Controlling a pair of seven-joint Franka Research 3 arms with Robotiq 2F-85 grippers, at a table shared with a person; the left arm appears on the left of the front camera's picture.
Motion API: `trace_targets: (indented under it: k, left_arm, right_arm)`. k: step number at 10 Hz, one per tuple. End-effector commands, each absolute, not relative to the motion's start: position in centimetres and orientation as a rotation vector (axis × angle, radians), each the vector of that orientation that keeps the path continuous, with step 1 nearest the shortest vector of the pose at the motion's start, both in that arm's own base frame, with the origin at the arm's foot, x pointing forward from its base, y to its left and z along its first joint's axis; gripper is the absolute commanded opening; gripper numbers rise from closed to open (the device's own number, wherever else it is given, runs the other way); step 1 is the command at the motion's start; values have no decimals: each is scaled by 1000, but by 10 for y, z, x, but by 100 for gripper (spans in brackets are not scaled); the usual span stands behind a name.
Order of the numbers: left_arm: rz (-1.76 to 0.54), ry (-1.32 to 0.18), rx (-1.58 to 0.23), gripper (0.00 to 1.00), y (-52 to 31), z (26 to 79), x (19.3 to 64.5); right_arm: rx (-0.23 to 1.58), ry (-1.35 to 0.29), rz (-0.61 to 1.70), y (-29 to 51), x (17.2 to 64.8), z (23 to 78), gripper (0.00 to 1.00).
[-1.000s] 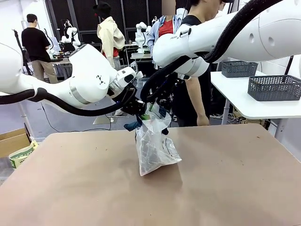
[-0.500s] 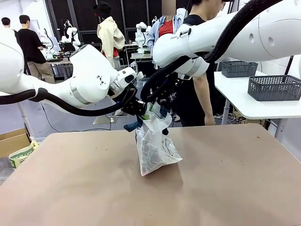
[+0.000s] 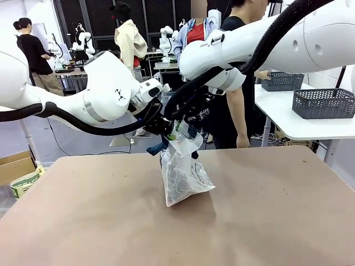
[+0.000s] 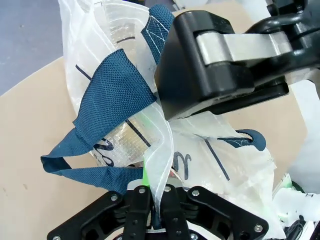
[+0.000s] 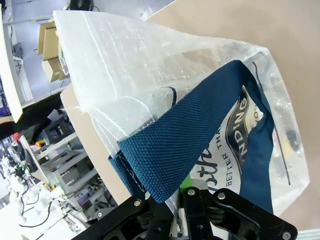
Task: Transfer purchased items from the store into the shopping bag.
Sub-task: Move the Reusable shopping bag to the right side of the table.
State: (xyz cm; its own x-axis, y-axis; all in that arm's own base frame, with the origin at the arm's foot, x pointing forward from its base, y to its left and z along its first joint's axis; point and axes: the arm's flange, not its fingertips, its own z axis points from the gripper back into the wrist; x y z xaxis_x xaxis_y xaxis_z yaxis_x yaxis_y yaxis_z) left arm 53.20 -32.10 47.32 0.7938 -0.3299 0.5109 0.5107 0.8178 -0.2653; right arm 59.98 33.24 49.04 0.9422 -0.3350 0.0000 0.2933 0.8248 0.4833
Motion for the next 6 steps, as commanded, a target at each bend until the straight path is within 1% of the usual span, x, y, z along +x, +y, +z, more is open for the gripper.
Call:
trace_targets:
  k: [1, 2, 3, 6]
  left_arm:
    - [-450, -477, -449, 0, -329, 481, 534]
    - [-449, -480, -461, 0, -330, 482, 534]
    - [-450, -488, -468, 7, -331, 482, 534]
    - [-409, -546, -527, 67, -338, 482, 536]
  right_arm:
    - [525, -97, -389, 340, 602, 491, 0]
    - [528, -100, -402, 341, 602, 490, 0]
    - [529, -102, -415, 340, 602, 489, 0]
    - [532, -100, -432, 342, 600, 486, 0]
